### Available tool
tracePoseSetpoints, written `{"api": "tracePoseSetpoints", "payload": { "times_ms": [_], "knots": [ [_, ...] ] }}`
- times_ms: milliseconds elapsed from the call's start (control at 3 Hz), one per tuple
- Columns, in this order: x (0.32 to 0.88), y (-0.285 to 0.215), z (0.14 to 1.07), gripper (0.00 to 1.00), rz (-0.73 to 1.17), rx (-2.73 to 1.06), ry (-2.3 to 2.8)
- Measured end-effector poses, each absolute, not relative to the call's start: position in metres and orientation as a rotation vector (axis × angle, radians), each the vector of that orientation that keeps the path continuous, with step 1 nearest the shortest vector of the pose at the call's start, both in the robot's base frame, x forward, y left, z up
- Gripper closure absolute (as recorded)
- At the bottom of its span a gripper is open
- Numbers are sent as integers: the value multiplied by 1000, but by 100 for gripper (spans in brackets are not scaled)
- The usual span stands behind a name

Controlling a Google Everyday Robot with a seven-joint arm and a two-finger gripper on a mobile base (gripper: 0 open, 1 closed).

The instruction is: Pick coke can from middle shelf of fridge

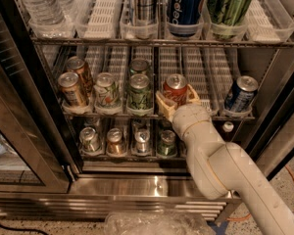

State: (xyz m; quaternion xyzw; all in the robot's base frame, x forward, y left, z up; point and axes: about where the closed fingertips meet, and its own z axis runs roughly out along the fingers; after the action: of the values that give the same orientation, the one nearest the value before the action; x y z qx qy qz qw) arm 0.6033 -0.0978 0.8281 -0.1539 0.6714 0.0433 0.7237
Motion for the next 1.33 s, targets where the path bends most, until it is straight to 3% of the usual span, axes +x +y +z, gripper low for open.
{"api": "tracePoseSetpoints", "payload": {
  "times_ms": [333,667,1333],
  "knots": [
    [603,-98,828,95,95,-340,1482],
    [599,-99,834,100,83,-357,1474],
    [578,-118,881,100,82,-427,1389]
  ]
}}
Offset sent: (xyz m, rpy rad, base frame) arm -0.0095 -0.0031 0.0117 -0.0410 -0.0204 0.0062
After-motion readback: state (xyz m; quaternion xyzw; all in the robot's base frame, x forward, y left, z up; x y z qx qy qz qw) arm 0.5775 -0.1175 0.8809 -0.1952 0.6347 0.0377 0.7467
